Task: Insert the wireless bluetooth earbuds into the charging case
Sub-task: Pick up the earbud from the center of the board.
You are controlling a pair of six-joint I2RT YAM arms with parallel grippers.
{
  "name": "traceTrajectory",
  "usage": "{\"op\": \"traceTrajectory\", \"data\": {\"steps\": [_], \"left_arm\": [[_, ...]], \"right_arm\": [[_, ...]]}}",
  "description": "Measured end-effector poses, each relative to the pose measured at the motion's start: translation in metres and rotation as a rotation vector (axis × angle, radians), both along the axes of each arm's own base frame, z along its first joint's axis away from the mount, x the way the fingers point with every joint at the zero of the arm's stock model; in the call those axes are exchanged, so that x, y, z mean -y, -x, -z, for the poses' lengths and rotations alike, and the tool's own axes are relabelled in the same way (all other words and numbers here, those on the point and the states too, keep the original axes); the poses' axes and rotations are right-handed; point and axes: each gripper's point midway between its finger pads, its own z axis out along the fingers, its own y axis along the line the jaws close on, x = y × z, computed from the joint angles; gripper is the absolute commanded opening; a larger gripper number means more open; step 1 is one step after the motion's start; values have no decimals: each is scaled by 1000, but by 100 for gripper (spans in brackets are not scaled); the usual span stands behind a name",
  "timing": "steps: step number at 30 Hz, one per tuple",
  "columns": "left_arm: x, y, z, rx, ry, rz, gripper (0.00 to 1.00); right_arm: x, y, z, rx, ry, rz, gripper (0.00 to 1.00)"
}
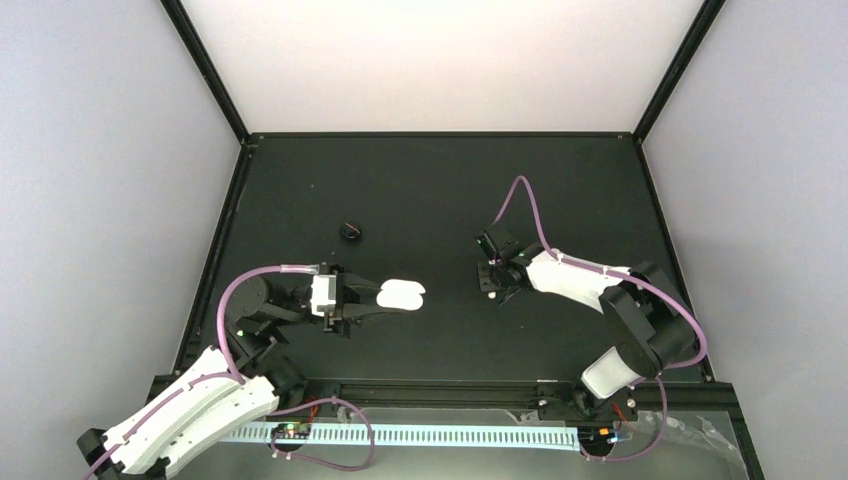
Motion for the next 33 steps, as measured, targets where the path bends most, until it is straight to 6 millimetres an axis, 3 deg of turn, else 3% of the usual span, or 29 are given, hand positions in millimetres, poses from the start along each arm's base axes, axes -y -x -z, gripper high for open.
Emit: {"op": "traceTrajectory", "data": {"steps": [15, 26, 29, 32, 33], "left_arm": [[1, -1, 1, -3, -3, 0, 2], [1, -1, 1, -3, -3, 0, 1], [1, -1, 1, -4, -4, -3, 2], [0, -2, 1, -4, -4, -6, 1], [0, -2, 1, -4, -4, -7, 1]], "right_arm": [[-4, 2, -3, -10, -36, 14, 2], [-3, 3, -10, -2, -42, 17, 1], [-3, 4, -35, 47, -76, 8, 1], [-6, 5, -80, 133, -148, -26, 1], [-9, 6, -103, 176, -189, -50, 1]]}}
